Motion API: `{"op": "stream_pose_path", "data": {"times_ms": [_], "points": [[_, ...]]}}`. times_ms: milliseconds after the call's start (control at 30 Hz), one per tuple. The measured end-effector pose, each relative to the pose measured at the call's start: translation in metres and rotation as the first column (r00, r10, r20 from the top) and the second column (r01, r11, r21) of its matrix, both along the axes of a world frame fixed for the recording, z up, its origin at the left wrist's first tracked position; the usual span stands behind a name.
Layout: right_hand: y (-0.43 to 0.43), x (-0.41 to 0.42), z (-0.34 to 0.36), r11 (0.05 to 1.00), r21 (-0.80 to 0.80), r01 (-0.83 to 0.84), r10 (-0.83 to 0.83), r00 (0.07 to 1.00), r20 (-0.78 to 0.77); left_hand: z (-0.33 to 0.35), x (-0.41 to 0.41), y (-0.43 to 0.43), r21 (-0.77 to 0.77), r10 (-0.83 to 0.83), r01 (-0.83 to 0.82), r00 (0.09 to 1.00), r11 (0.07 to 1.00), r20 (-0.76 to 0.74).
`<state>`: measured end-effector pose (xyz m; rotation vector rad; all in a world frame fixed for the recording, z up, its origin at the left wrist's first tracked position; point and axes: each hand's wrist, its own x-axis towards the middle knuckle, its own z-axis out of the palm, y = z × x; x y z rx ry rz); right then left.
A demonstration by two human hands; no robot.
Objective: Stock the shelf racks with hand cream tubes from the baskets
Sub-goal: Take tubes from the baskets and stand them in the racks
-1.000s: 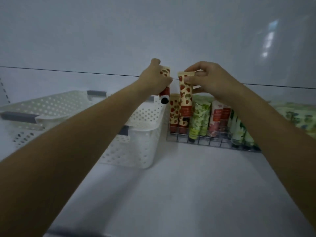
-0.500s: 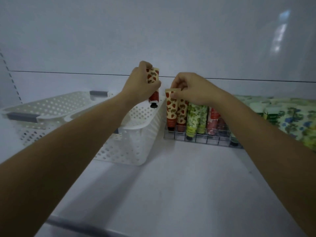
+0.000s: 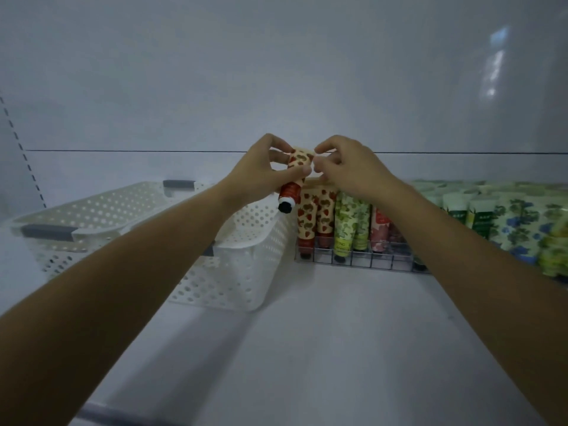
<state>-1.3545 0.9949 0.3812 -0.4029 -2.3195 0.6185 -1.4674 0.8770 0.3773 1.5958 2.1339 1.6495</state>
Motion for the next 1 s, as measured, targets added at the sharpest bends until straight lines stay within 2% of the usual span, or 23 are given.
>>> {"op": "stream_pose_path", "data": {"times_ms": [100,233,367,467,600,767,1000], "points": [[0.000,0.001,0.003,0.986,-0.162,-0.021,0.015,0.999,-0.039,0.001,0.003,0.001,-0.008,-0.071,0.071,0.997,0.997,0.010],[0.000,0.003,0.007,0.910,-0.399,-0.112,0.079,0.992,-0.097,0.000,0.005,0.001,-0.035,-0.166,0.168,0.985,0.985,0.052],[-0.002,0.008,0.009,0.858,-0.481,-0.178,0.125,0.982,-0.142,0.000,0.005,0.001,-0.044,-0.157,0.157,0.988,0.987,-0.002],[0.000,0.014,0.014,0.881,-0.438,-0.180,0.139,0.983,-0.124,-0.001,-0.002,0.004,-0.048,-0.073,0.068,0.991,0.997,-0.116],[0.007,0.026,0.019,0.939,-0.315,-0.141,0.139,0.990,-0.028,-0.005,-0.012,0.006,-0.141,-0.011,-0.043,0.932,0.989,-0.361],[0.005,0.033,0.023,0.963,-0.223,-0.150,0.172,0.982,0.084,-0.006,-0.015,0.007,-0.218,-0.052,-0.049,0.900,0.975,-0.433],[0.006,0.028,0.018,0.996,0.028,-0.087,0.079,0.972,0.224,-0.008,-0.021,0.011,-0.267,-0.092,-0.042,0.878,0.963,-0.470]]}}
